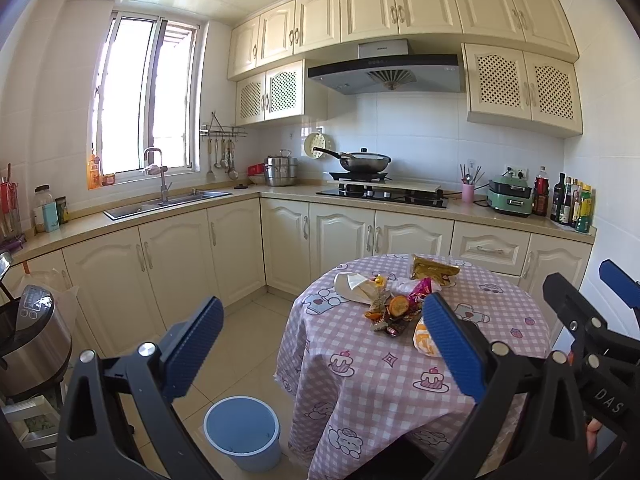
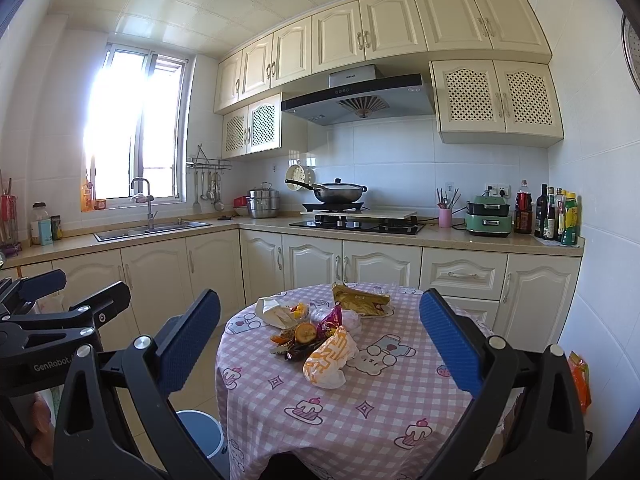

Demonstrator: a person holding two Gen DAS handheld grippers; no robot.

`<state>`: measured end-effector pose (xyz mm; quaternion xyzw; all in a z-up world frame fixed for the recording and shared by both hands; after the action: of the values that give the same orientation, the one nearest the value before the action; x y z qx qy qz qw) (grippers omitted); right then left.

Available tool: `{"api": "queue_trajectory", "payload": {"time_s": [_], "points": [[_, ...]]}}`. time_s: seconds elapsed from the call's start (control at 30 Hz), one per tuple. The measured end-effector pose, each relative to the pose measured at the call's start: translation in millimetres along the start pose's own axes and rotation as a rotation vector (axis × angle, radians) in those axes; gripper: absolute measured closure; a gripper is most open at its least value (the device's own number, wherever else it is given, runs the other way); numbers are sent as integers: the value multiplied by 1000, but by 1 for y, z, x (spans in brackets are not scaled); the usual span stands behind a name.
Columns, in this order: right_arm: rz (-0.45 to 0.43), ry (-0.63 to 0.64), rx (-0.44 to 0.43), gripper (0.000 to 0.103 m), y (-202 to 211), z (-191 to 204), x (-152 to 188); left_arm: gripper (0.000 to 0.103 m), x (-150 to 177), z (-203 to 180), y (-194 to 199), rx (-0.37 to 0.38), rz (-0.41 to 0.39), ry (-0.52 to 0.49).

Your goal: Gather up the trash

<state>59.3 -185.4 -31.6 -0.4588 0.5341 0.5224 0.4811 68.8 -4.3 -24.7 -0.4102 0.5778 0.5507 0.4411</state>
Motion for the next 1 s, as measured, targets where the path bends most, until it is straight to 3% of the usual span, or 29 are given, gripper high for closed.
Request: {"api": "queue_trajectory", "payload": {"time_s": [1.0], "points": [[1,4,-12,7,1,3,-2,5,-2,0,0,1,2,7]]}}
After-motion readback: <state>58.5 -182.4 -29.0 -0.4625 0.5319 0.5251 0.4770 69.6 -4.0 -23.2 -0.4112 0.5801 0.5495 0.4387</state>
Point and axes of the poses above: each gripper's, at about its wrist camera, not at the fingertips, and y roughly against the way its jaws point, z to its left, x to its underside, the point moved 7 cm from there along -y, roughly the way its jaws point, and after that the axes turned 3 degrees about x, right-handed, at the moved point
